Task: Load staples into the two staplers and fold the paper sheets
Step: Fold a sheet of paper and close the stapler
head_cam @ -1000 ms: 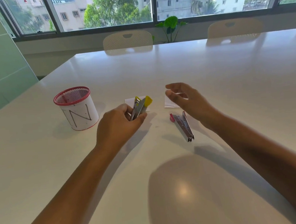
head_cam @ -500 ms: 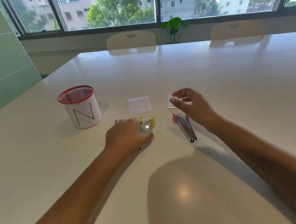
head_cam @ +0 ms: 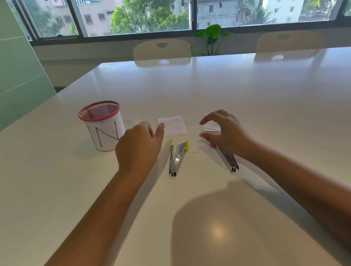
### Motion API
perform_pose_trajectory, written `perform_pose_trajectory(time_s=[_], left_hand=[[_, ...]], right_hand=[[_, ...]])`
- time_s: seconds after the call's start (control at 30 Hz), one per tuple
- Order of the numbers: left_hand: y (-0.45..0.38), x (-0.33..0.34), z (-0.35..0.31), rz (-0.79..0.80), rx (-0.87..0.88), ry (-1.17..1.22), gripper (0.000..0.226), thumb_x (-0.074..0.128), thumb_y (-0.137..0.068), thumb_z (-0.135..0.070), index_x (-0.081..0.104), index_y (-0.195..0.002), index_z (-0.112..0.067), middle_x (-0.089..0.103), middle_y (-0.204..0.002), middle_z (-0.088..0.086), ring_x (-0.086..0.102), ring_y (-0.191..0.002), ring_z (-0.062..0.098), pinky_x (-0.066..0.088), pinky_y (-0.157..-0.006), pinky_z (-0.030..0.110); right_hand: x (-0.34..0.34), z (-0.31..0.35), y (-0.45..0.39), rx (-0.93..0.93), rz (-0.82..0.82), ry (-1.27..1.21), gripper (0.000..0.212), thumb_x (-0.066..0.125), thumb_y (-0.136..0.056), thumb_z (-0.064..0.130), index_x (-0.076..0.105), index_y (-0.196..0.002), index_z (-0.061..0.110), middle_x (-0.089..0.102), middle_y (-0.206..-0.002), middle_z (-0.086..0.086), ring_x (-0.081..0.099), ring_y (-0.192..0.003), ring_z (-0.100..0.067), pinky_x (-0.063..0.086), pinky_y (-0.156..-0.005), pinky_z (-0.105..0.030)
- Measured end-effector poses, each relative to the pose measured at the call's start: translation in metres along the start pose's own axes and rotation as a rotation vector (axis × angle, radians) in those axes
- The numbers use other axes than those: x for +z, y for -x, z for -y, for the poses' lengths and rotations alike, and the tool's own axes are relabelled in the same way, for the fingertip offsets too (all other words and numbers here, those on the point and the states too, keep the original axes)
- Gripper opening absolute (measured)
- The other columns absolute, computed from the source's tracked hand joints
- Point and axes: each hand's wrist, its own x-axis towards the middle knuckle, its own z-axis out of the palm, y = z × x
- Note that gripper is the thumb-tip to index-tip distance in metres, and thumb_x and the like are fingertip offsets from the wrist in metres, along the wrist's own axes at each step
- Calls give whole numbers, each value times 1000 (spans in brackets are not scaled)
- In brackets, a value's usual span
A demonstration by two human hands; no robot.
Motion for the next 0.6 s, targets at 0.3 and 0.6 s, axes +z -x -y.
perform_pose_trajectory(time_s=[0.3,0.6], left_hand=[[-2,15,10,-241,49,380,44,31,-89,-47,49,-89,-7,53,-61,1,56,-55,24,42,-50,28],[-3,23,12,-164,-4,449,30,38,-95,-32,51,-95,-5,53,-62,-4,53,-58,21,51,-62,38]], right_hand=[[29,18,-65,-256,514,424,47,38,-98,21,25,-144,24,31,-150,-3,31,-135,-27,27,-109,-40],[32,12,-68,-220,454,410,34,47,-94,29,55,-123,12,61,-122,-12,55,-113,-30,45,-93,-42]])
